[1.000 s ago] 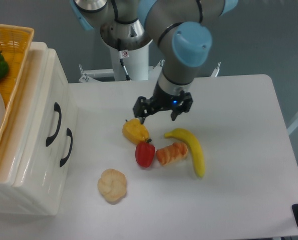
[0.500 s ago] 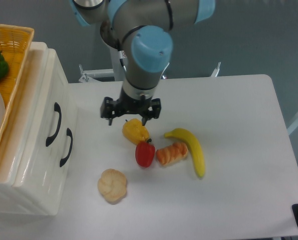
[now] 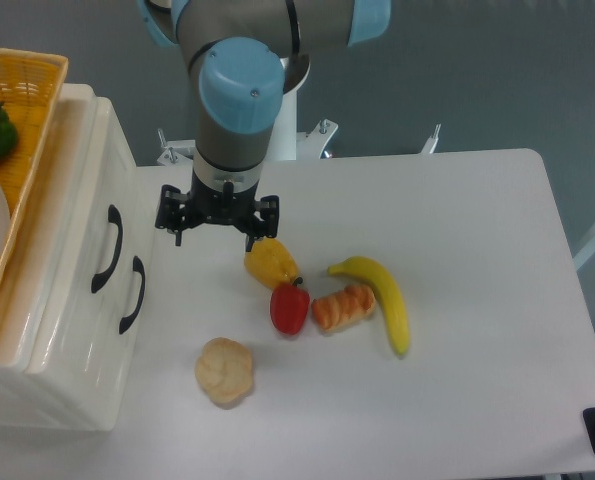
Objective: Slide the top white drawer open
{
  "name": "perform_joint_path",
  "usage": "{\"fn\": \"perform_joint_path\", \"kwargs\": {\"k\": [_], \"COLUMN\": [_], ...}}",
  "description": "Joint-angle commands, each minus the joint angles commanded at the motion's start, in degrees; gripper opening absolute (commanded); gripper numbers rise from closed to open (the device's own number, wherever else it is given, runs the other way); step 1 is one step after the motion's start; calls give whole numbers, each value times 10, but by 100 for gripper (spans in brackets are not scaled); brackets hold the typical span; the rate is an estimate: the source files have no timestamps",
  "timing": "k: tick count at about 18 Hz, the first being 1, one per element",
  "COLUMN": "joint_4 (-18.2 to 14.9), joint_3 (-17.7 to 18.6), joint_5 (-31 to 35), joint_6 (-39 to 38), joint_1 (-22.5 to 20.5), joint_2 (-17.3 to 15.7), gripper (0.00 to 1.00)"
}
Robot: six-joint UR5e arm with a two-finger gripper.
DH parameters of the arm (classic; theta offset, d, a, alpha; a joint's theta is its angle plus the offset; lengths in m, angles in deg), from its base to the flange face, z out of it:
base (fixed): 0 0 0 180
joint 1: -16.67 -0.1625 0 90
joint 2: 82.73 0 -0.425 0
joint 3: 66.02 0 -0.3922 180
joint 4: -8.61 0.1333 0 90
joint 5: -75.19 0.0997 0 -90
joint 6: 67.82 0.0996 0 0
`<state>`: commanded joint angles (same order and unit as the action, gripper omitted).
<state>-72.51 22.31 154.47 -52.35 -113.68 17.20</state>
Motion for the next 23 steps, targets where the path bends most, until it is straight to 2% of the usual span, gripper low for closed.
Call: {"fn": "perform_joint_path", "kwargs": {"k": [4,8,10,16,23], "joint_4": [-2,-4,-13,-13,-13], "joint_3": [0,5,5,4,4], "joint_5": [-4,-7,-45,-82,-84], "joint_6": [-2,-39,-55,-51,-50], "joint_1": [8,37,41,41,40], "joint_2": [4,7,25,32,33], "gripper": [100,100,100,100,100]}}
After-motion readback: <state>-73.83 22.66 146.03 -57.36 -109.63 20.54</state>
